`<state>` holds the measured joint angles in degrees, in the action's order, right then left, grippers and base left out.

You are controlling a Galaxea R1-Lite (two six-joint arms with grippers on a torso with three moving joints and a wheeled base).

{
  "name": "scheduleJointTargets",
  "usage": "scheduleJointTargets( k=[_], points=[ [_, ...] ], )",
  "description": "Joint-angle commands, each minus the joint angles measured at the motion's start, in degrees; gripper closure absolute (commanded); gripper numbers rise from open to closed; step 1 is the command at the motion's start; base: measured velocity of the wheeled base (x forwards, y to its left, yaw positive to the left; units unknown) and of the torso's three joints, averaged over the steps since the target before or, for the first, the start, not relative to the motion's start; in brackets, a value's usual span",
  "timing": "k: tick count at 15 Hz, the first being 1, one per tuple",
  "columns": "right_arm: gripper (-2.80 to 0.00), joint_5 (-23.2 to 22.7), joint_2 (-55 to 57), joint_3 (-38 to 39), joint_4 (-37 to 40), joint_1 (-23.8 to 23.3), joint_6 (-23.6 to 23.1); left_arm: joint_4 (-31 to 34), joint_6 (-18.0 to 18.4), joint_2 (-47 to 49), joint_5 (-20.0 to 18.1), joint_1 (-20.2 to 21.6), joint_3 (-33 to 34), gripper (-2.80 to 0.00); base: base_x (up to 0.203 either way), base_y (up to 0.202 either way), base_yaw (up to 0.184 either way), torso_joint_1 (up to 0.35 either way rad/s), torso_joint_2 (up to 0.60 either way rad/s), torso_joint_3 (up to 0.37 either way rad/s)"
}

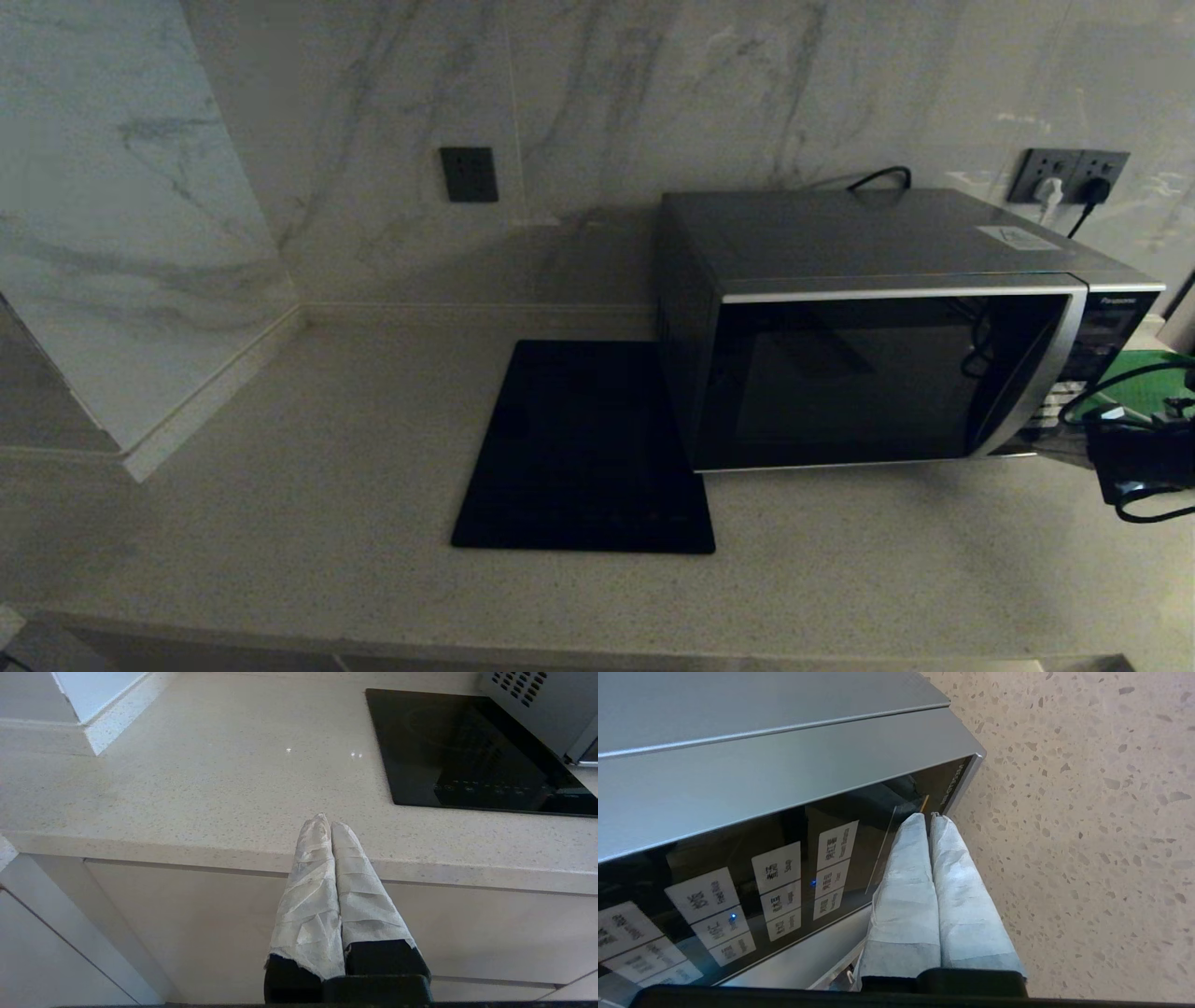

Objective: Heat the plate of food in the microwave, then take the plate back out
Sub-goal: Open the microwave oven

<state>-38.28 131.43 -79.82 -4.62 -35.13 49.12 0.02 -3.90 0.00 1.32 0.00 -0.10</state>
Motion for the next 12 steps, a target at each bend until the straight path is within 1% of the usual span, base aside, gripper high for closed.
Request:
scheduleJointTargets(
  k=[1, 4, 12],
  points=[
    [0.00, -0.2, 0.4, -0.3, 0.0, 0.2, 0.4, 0.0, -0.1, 0.0, 0.0, 0.0, 0.0, 0.00, 0.000, 0.000, 0.000, 0.000, 0.00, 0.000],
    [0.00, -0.3, 0.6, -1.1, -0.1, 0.2, 1.3, 0.0, -0.1, 0.0, 0.0, 0.0, 0.0, 0.00, 0.000, 0.000, 0.000, 0.000, 0.00, 0.000],
    [0.00, -0.2, 1.9, -2.4, -0.2, 1.3, 1.2, 0.0, -0.1, 0.0, 0.0, 0.0, 0.0, 0.00, 0.000, 0.000, 0.000, 0.000, 0.00, 0.000]
  ],
)
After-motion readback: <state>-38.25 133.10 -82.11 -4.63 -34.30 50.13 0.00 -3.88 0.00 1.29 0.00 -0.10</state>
